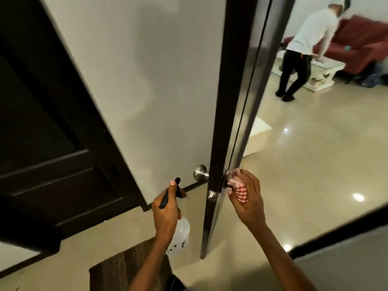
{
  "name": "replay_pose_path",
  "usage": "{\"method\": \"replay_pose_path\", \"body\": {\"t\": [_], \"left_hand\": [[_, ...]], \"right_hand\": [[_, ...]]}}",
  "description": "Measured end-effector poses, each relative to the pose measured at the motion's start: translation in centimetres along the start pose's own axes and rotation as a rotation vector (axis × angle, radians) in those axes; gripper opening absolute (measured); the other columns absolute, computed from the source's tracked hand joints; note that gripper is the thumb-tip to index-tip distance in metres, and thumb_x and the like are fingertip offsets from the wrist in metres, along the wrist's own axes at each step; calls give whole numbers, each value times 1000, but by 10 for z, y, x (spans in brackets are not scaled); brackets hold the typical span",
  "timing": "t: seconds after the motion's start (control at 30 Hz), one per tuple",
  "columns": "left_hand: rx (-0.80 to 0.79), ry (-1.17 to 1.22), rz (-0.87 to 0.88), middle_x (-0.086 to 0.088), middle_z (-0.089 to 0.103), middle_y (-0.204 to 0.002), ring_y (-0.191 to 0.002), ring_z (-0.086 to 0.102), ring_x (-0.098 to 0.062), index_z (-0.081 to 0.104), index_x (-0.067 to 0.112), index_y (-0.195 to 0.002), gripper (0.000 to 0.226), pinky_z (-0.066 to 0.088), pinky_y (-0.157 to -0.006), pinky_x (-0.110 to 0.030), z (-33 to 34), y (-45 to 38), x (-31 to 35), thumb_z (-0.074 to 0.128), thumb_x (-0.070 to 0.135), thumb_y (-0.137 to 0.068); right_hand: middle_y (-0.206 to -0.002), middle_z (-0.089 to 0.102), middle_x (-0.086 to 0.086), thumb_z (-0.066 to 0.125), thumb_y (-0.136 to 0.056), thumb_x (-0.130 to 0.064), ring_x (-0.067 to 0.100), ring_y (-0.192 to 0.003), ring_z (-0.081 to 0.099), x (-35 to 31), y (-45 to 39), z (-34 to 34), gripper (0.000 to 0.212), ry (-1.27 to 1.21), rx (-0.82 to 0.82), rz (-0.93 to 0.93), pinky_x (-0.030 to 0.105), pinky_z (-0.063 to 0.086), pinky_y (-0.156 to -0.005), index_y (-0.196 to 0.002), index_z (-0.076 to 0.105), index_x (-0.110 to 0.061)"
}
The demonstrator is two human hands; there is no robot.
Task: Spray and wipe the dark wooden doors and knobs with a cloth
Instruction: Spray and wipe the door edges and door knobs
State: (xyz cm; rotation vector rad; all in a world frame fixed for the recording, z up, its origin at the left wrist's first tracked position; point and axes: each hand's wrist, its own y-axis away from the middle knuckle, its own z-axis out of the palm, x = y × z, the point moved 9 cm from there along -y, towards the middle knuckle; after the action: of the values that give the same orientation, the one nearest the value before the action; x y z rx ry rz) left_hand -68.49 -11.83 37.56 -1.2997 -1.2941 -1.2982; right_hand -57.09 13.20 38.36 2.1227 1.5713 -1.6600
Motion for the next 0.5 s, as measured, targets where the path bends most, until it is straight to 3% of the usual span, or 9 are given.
{"method": "replay_pose_path", "body": {"t": [0.07, 0.13, 0.2, 0.23, 0.33, 0.37, 0.5], "left_hand": [[-75, -20, 5, -10, 73, -75, -46, 52, -30, 76, 13, -77, 56, 46, -50, -39, 30, 17, -1, 47, 54, -103], [-158, -22, 21, -8, 74, -79, -44, 51, -31, 75, 13, -76, 56, 47, -50, -40, 62, 33, 2, 47, 53, -104], [-242, -12, 43, -2, 76, -83, -44, 51, -30, 75, 11, -79, 56, 46, -49, -39, 91, 47, 7, 47, 53, -103], [-289, -11, 50, -1, 76, -83, -44, 51, -29, 75, 11, -80, 57, 46, -48, -39, 107, 54, 9, 47, 55, -101], [-418, -31, 56, -5, 75, -78, -44, 50, -26, 75, 12, -77, 59, 45, -49, -36, 152, 73, 14, 48, 61, -97], [-466, -41, 55, -4, 75, -78, -44, 50, -25, 75, 13, -77, 58, 45, -50, -35, 168, 81, 15, 48, 59, -99], [-630, -8, 62, -5, 75, -78, -46, 48, -22, 76, 24, -80, 43, 42, -47, -31, 224, 104, 23, 50, 46, -106]], "right_hand": [[-148, 44, 12, 73, -87, -13, 24, -139, 45, 10, 25, -44, 64, -64, 181, 74, 24, 42, -111, -146, 47, -13], [-150, 44, 3, 74, -87, -4, 29, -137, 47, 34, 55, -84, 72, -123, 361, 223, 48, 49, -108, -148, 43, -28], [-150, 44, -7, 72, -86, -11, 31, -133, 50, 50, 82, -116, 73, -172, 502, 337, 66, 52, -93, -147, 42, -37], [-149, 45, -7, 70, -84, -16, 30, -130, 53, 52, 94, -132, 71, -191, 554, 365, 64, 55, -87, -146, 43, -39], [-140, 54, -1, 68, -84, -17, 27, -110, 63, 48, 114, -168, 65, -245, 657, 391, 39, 61, -66, -141, 48, -41], [-140, 56, 1, 68, -85, -18, 29, -109, 64, 46, 118, -180, 62, -242, 686, 378, 40, 61, -66, -141, 49, -36], [-146, 54, 1, 66, -91, -20, 31, -129, 56, 62, 118, -216, 60, -169, 757, 352, 69, 53, -87, -147, 46, -14]]}}
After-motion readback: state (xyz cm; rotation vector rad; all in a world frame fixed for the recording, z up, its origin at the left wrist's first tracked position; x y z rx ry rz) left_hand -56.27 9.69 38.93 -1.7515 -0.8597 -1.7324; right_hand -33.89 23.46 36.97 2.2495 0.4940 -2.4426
